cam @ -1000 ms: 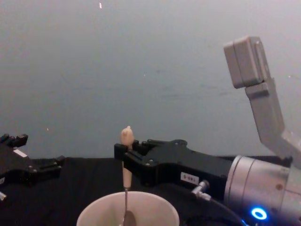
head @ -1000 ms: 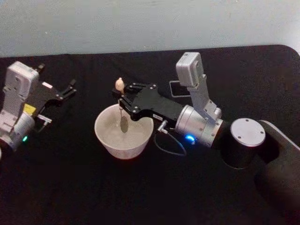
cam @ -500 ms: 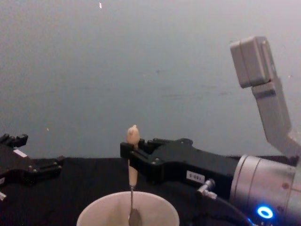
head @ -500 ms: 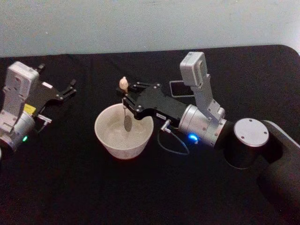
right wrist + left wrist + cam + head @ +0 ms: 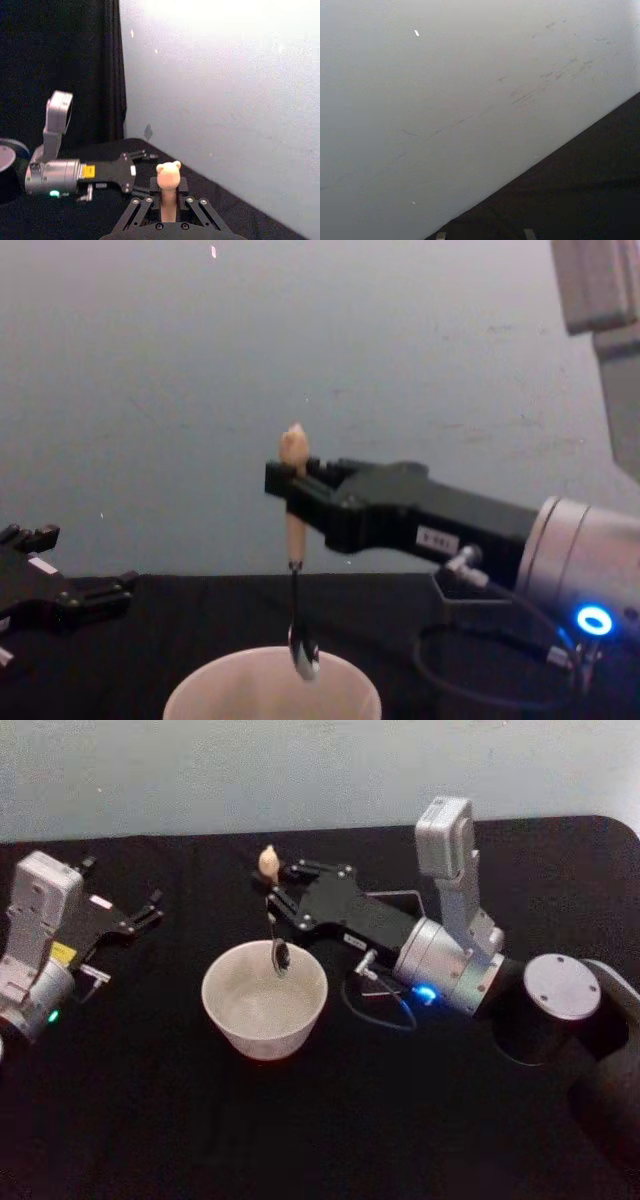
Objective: Pick up the stirring spoon with one hand, stir inside the cup, then place it back in its original position.
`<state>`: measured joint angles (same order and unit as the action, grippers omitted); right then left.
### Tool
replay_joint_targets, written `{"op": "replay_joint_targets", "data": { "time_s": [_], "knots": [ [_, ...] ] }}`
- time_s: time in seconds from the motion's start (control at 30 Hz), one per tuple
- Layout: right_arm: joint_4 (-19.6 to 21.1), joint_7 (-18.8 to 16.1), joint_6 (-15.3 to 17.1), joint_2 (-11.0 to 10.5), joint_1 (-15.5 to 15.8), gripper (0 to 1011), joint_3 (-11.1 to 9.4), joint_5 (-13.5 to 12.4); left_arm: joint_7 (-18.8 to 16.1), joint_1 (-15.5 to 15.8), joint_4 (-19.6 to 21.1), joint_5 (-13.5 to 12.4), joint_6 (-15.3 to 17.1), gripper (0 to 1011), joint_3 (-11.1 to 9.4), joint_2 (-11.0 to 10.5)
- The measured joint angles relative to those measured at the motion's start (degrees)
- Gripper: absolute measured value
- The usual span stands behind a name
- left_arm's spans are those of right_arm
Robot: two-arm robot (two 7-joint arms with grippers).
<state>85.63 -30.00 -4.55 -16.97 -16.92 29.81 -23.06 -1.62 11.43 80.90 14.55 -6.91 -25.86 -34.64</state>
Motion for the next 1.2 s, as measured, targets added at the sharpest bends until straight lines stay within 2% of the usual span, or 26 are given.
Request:
{"op": "replay_joint_targets", "data": {
  "time_s": [0.53,0.77,0.97,1.2],
  "knots": [
    [7.2,3.3,0.4,-2.1,0.2,210,-3.9,-1.9,0.0,0.0,0.0,0.0,0.0,1001,0.0,0.0],
    [9.2,5.5,1.1,-3.6,1.2,210,-5.6,-1.0,0.0,0.0,0.0,0.0,0.0,1001,0.0,0.0],
    [11.4,7.4,1.9,-4.8,3.4,210,-7.7,-0.4,0.0,0.0,0.0,0.0,0.0,1001,0.0,0.0],
    [13.2,9.4,2.1,-5.2,5.4,210,-9.3,0.9,0.0,0.0,0.0,0.0,0.0,1001,0.0,0.0]
  ]
}}
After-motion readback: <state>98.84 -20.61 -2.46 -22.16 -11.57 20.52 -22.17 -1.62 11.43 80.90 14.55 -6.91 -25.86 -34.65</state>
